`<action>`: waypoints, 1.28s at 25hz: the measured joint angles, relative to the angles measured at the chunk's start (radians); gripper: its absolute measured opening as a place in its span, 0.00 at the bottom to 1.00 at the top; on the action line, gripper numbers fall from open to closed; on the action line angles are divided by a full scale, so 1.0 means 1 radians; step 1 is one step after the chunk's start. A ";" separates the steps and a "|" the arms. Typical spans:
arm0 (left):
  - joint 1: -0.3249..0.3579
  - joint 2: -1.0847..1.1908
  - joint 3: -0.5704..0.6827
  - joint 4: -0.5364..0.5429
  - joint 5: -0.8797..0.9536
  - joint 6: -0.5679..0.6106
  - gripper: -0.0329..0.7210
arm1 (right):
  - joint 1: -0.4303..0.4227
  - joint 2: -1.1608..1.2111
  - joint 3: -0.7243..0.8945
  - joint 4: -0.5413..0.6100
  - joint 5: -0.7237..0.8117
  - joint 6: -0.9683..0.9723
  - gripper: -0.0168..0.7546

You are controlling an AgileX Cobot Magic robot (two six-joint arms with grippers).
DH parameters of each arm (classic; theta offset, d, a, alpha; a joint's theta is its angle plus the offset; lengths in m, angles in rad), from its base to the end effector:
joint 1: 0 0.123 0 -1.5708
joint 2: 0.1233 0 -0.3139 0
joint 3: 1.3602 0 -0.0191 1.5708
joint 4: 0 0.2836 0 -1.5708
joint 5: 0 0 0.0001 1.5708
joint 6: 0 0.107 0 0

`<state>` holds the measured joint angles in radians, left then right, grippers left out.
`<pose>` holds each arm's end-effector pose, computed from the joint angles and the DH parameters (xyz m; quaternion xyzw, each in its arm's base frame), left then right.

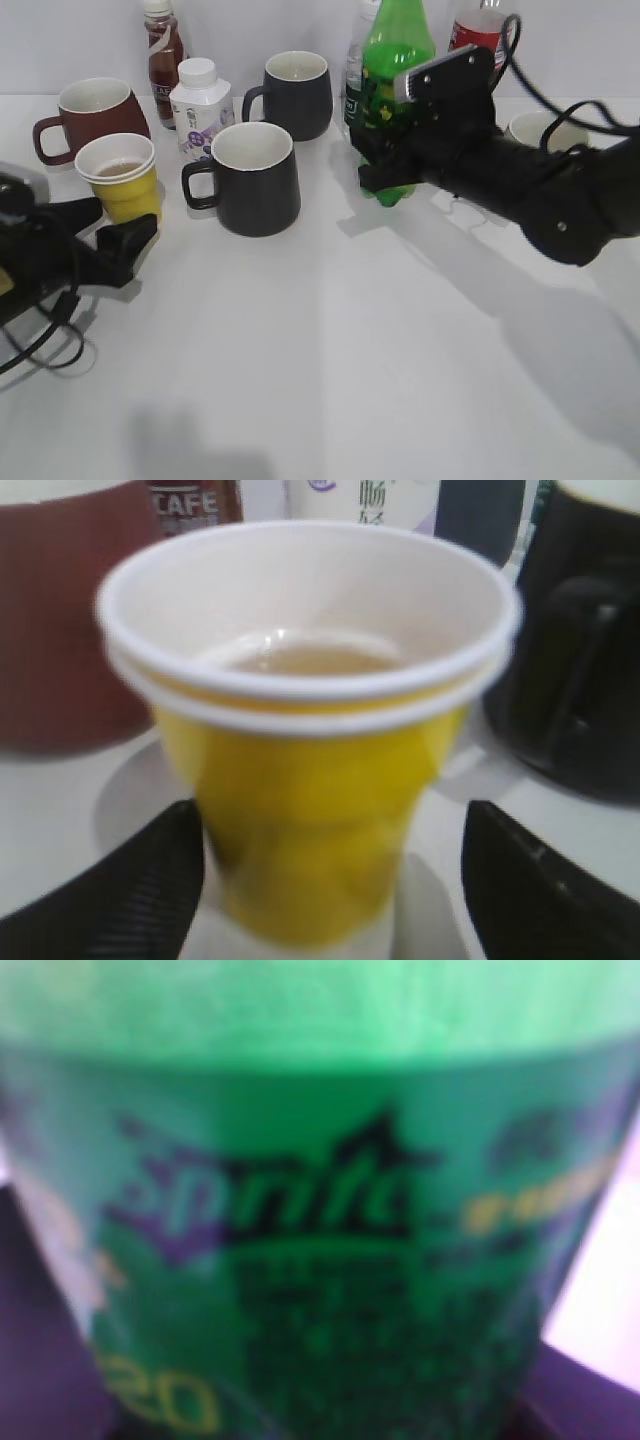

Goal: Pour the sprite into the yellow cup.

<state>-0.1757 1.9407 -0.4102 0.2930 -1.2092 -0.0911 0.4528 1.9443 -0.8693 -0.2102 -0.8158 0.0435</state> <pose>0.2938 -0.0815 0.0952 0.1579 0.7704 -0.1560 0.5976 0.3757 0.2008 0.1534 -0.2567 0.7239 0.1691 0.6176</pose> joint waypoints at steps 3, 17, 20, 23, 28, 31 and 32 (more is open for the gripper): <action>0.000 -0.049 0.064 -0.003 0.000 0.000 0.85 | 0.000 0.045 0.000 -0.005 -0.066 0.009 0.54; 0.000 -0.391 0.213 0.050 0.097 -0.322 0.83 | 0.000 0.077 0.024 -0.010 -0.068 0.097 0.81; 0.000 -0.512 0.212 0.071 0.297 -0.402 0.82 | 0.000 0.040 0.065 -0.010 -0.031 0.099 0.82; -0.001 -0.649 0.173 0.109 0.595 -0.485 0.82 | 0.000 -0.011 0.106 -0.011 0.011 0.100 0.82; -0.063 -0.860 0.013 0.093 1.232 -0.543 0.82 | 0.000 -0.100 0.179 -0.036 0.181 0.175 0.81; -0.114 -0.956 -0.088 0.030 1.549 -0.547 0.82 | 0.000 -0.168 0.196 -0.103 0.368 0.255 0.79; -0.130 -0.980 -0.117 0.011 1.642 -0.547 0.82 | 0.000 -0.194 0.197 -0.125 0.428 0.284 0.79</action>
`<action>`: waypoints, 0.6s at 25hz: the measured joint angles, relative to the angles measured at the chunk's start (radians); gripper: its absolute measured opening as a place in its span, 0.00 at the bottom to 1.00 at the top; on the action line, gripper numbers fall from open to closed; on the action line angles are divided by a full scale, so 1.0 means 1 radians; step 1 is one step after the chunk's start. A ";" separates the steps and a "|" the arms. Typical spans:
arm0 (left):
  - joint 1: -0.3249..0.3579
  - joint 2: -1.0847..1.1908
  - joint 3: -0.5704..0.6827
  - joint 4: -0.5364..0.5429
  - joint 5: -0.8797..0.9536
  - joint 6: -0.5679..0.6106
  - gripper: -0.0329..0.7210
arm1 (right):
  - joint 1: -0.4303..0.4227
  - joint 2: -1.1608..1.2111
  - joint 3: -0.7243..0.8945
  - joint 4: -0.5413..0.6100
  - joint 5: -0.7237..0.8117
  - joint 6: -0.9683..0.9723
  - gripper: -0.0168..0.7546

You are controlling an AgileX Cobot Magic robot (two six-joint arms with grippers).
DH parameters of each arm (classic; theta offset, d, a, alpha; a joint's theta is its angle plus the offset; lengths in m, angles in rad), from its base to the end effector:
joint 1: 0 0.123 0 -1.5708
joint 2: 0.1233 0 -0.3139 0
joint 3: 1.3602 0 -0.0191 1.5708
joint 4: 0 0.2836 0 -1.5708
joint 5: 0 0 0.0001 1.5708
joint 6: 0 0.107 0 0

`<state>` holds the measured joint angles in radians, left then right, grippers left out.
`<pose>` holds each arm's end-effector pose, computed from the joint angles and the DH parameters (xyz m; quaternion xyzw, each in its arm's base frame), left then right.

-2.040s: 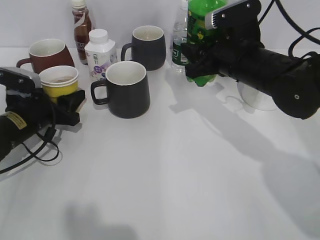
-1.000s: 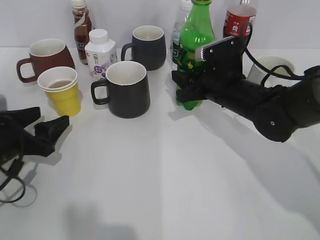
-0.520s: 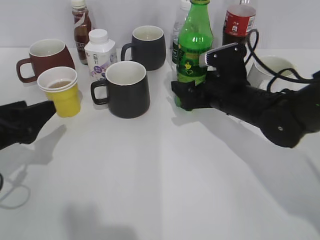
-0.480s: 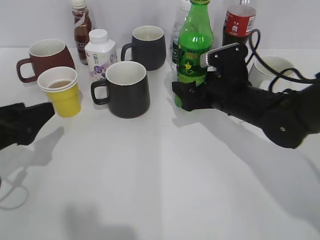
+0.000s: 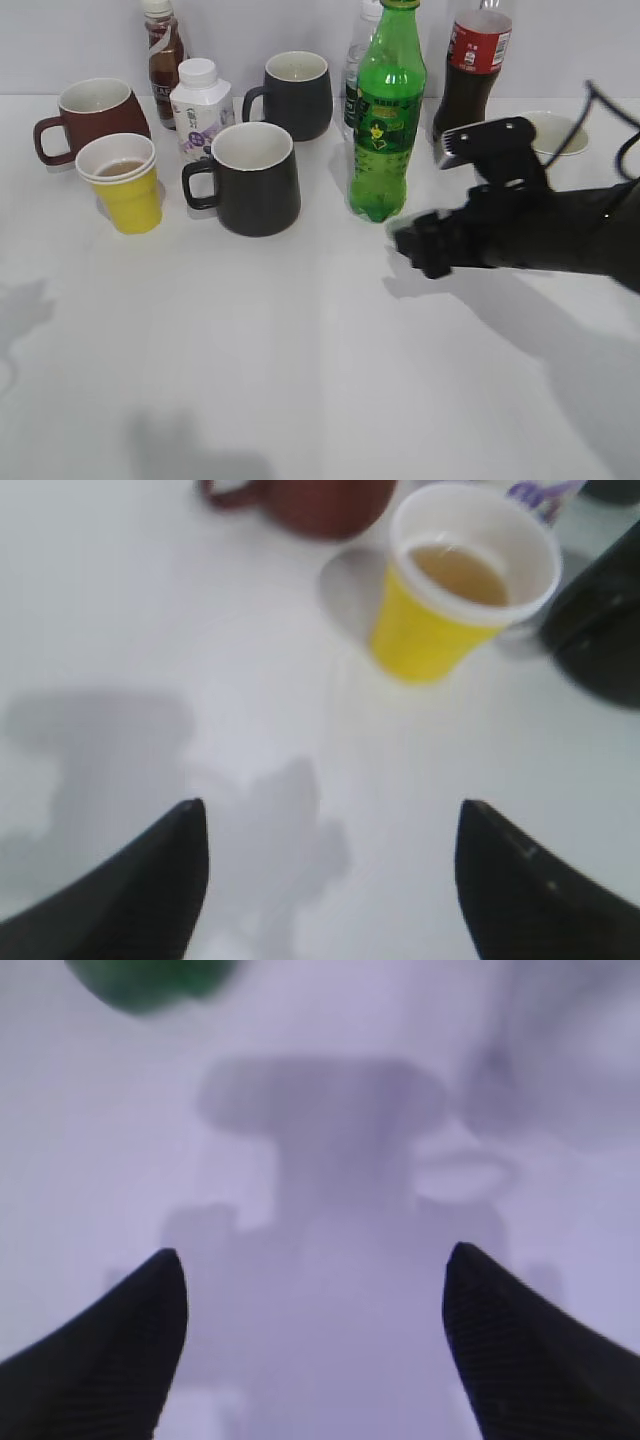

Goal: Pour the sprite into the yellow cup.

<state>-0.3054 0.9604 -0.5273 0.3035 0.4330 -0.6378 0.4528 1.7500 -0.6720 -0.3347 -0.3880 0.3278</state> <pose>0.1978 -0.0483 0.2489 -0.0502 0.9163 -0.0739 0.3903 0.3100 0.1656 0.1339 -0.2200 0.8607 0.1598 0.4304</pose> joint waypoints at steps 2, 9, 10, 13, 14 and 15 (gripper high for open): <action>-0.027 -0.051 -0.068 -0.020 0.228 0.001 0.82 | 0.000 -0.052 0.000 -0.019 0.147 0.055 0.79; -0.067 -0.241 -0.169 -0.086 0.753 0.195 0.81 | 0.000 -0.327 0.001 0.017 0.658 0.070 0.79; -0.068 -0.270 -0.169 -0.109 0.768 0.240 0.81 | 0.000 -0.377 0.001 0.047 0.732 0.041 0.79; -0.068 -0.381 -0.169 -0.220 0.780 0.381 0.78 | 0.000 -0.522 0.001 0.171 0.941 -0.112 0.79; -0.068 -0.423 -0.169 -0.257 0.780 0.427 0.77 | 0.000 -0.565 0.001 0.213 0.993 -0.155 0.79; -0.069 -0.458 -0.169 -0.283 0.782 0.458 0.76 | 0.000 -0.615 0.001 0.248 1.051 -0.191 0.79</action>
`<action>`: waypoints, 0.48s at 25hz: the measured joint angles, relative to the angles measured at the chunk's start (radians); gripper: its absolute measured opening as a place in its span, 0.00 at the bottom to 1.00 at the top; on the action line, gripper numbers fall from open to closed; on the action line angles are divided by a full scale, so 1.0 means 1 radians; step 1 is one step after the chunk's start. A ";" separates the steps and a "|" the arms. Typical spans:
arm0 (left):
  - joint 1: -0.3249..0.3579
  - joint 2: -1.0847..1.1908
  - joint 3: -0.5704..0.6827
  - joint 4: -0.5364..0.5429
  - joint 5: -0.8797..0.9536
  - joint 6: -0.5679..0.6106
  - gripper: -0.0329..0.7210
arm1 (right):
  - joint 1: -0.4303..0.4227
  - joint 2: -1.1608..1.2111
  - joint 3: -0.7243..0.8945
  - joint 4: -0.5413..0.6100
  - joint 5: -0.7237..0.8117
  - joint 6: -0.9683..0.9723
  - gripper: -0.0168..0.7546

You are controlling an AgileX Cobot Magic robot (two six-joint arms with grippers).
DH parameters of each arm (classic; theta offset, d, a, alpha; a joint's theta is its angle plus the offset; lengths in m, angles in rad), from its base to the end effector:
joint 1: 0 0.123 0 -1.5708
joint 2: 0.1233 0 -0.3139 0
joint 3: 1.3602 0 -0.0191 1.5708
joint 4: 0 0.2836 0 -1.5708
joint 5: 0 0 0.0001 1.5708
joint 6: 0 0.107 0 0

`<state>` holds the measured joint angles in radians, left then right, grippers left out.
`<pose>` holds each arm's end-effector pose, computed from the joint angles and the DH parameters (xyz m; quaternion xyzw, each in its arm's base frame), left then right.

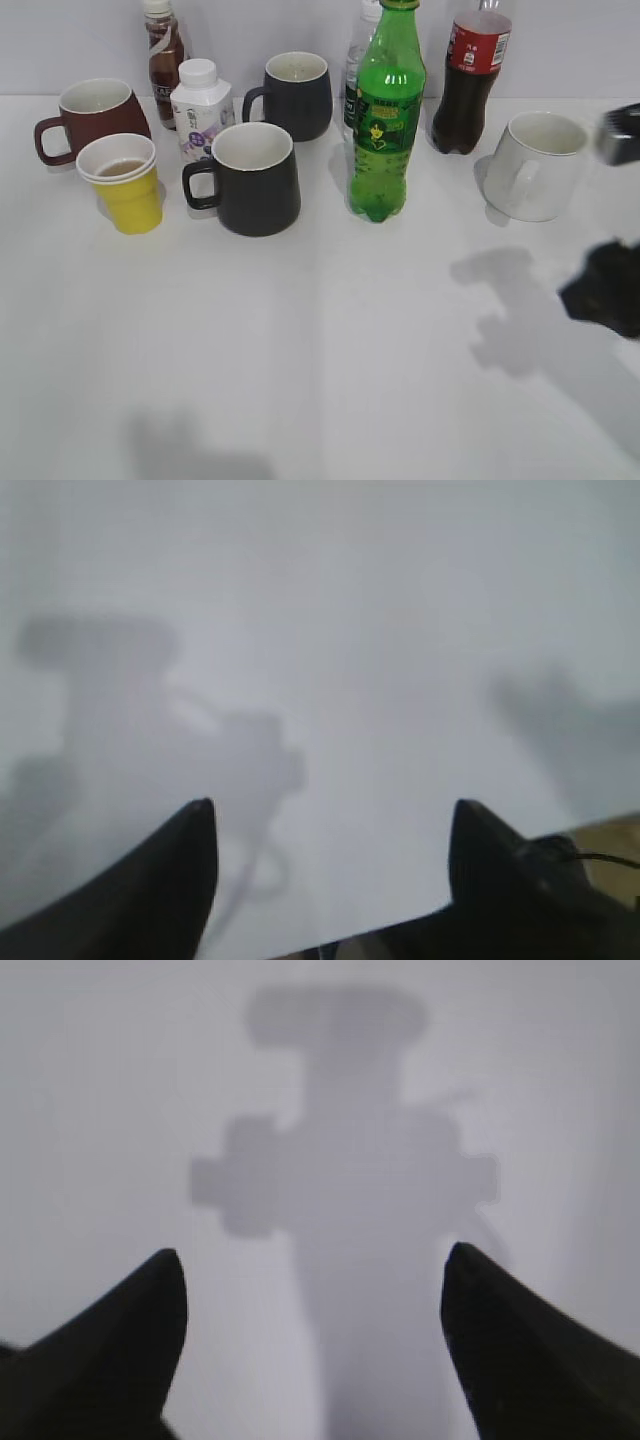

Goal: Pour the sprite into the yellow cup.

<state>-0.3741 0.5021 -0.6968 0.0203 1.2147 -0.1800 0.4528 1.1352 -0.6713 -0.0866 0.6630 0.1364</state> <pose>0.0717 -0.0260 0.3180 0.0924 0.9450 -0.0760 0.3045 0.2080 0.0948 0.2431 -0.1775 0.9479 0.0430 0.2610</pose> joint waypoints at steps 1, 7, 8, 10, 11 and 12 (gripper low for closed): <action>0.000 -0.042 0.000 -0.012 0.001 0.029 0.75 | 0.000 -0.051 0.000 0.022 0.053 -0.021 0.79; 0.000 -0.251 0.066 0.028 0.002 0.084 0.70 | 0.000 -0.379 0.022 0.073 0.300 -0.049 0.79; 0.000 -0.281 0.096 0.031 -0.007 0.085 0.69 | 0.000 -0.435 0.031 0.074 0.334 -0.050 0.79; 0.000 -0.320 0.130 0.033 -0.024 0.090 0.68 | 0.000 -0.543 0.059 0.075 0.384 -0.050 0.79; 0.000 -0.332 0.132 0.033 -0.049 0.096 0.68 | 0.000 -0.607 0.071 0.075 0.407 -0.050 0.79; 0.000 -0.338 0.132 0.033 -0.077 0.103 0.68 | 0.000 -0.671 0.084 0.075 0.423 -0.050 0.79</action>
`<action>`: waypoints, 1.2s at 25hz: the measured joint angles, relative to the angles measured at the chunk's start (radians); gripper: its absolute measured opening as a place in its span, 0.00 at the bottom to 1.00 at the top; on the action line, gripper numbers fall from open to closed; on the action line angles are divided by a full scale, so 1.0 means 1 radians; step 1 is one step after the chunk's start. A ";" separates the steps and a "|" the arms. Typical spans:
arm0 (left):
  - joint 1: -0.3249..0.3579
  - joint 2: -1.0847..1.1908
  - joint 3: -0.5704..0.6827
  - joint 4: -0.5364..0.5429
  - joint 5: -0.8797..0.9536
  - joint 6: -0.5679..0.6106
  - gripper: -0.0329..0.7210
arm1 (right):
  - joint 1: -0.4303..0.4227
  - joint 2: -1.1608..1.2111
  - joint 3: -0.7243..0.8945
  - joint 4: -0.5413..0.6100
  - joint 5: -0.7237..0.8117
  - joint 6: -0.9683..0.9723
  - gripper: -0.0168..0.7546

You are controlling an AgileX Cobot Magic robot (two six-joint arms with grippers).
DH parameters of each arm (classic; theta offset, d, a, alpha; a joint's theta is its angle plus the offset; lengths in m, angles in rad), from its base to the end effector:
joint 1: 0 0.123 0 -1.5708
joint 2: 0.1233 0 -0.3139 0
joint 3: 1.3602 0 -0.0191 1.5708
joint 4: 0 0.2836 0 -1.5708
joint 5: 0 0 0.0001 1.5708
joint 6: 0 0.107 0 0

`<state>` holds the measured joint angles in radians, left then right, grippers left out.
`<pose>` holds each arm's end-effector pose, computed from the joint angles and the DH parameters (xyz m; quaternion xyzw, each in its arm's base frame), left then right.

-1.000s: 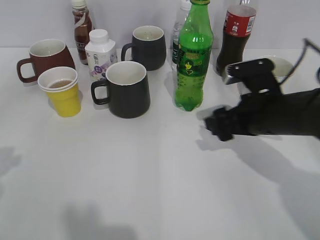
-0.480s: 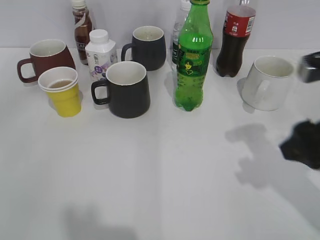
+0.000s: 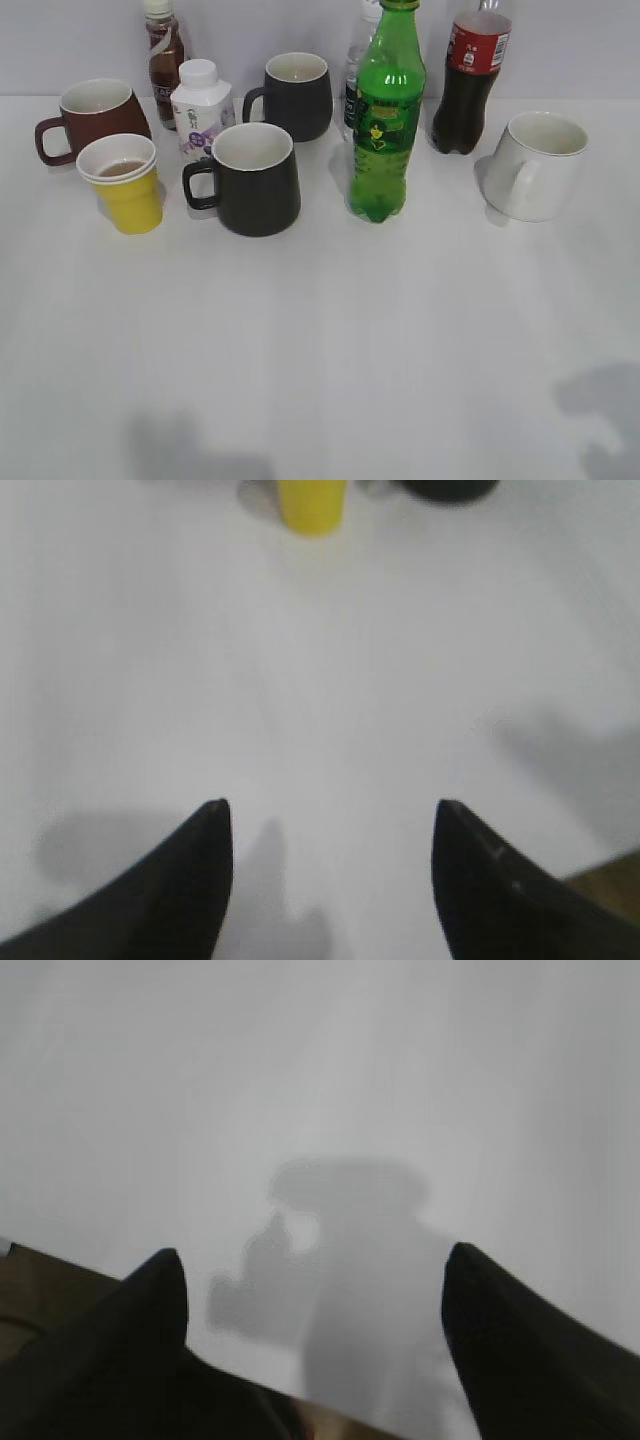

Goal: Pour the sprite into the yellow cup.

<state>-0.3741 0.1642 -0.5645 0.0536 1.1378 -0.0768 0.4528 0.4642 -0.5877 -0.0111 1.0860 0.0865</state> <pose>0.0258 -0.0045 0.2970 0.1319 0.8858 -0.0732 0.4388 0.0729 0.0343 0.2928 -0.1720 0.9243 0.0855 0.3300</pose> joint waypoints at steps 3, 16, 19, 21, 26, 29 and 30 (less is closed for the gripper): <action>0.000 -0.002 0.019 0.003 -0.069 0.026 0.68 | 0.000 -0.175 0.032 -0.003 0.022 -0.009 0.79; 0.000 -0.002 0.044 0.002 -0.071 0.067 0.67 | 0.000 -0.448 0.088 -0.045 -0.034 -0.045 0.79; 0.000 -0.002 0.044 0.002 -0.071 0.068 0.65 | 0.000 -0.448 0.088 -0.046 -0.038 -0.045 0.79; 0.000 -0.002 0.044 0.002 -0.071 0.068 0.64 | 0.000 -0.448 0.088 -0.046 -0.042 -0.046 0.79; 0.000 -0.002 0.044 0.002 -0.071 0.068 0.60 | 0.000 -0.448 0.088 -0.047 -0.042 -0.046 0.79; 0.054 -0.002 0.044 0.002 -0.071 0.068 0.58 | -0.038 -0.448 0.088 -0.048 -0.043 -0.046 0.79; 0.091 -0.002 0.044 0.002 -0.071 0.068 0.57 | -0.081 -0.448 0.088 -0.048 -0.044 -0.046 0.79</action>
<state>-0.2829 0.1621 -0.5201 0.0556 1.0672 -0.0089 0.3720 0.0164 -0.4993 -0.0588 1.0423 0.0407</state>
